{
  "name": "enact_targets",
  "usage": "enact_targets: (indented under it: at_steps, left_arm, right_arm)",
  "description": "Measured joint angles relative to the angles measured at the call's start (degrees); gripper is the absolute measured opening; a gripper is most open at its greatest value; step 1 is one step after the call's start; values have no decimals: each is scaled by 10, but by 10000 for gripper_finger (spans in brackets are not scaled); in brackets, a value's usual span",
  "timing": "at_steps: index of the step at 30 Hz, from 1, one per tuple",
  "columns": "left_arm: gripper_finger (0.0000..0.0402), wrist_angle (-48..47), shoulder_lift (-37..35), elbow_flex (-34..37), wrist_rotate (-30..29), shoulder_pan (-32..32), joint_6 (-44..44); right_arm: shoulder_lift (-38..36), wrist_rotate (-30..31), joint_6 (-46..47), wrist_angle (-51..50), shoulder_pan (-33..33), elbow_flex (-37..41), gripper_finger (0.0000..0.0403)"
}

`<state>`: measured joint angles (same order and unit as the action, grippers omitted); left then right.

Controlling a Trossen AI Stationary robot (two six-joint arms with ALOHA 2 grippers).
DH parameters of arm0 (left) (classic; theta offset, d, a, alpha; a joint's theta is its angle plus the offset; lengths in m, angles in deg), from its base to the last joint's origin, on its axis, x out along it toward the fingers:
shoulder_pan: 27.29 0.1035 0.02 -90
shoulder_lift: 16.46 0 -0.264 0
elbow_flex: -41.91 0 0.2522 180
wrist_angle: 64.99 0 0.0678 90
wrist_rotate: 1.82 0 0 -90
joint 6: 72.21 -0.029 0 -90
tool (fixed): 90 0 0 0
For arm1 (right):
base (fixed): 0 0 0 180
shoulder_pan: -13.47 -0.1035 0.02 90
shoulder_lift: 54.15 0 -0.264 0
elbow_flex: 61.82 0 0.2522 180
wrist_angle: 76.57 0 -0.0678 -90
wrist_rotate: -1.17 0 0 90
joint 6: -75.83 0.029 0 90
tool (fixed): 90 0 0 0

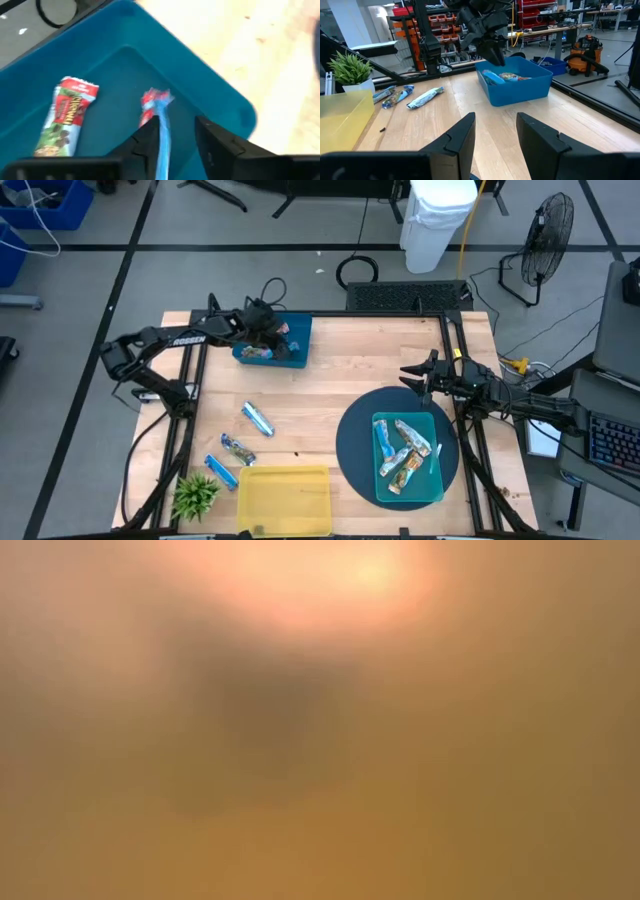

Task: Pick and place Granola Bars by type
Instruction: Put the red granola bar into the blue bin, then put the bottom blue granola bar into the yellow bin

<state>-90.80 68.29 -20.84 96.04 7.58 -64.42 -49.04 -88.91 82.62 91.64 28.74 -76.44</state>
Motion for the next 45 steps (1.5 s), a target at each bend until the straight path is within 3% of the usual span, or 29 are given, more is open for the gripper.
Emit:
enact_targets:
  at_steps: [6, 9, 13, 17, 22, 31, 40, 45]
  left_arm:
    - [179, -1, -21, 0, 63, -24, -12]
    - [187, -12, -44, 0, 120, -47, -15]
    - [188, -71, -79, 0, 129, -96, 40]
    - [189, -145, -103, 0, 121, -163, 154]
    - [189, -254, -107, 0, 44, -283, 312]
    - [188, -400, -107, 0, 51, -491, 678]
    - [186, -419, -105, 0, 75, -656, 974]
    - [133, -416, -91, 0, 104, -707, 1045]
  right_arm:
    - [0, 0, 0, 0, 0, 0, 134]
    - [0, 0, 0, 0, 0, 0, 135]
    - [0, 0, 0, 0, 0, 0, 134]
    - [0, 0, 0, 0, 0, 0, 135]
    - [0, 0, 0, 0, 0, 0, 135]
    - [0, 0, 0, 0, 0, 0, 134]
    - [0, 0, 0, 0, 0, 0, 135]
    - [0, 0, 0, 0, 0, 0, 134]
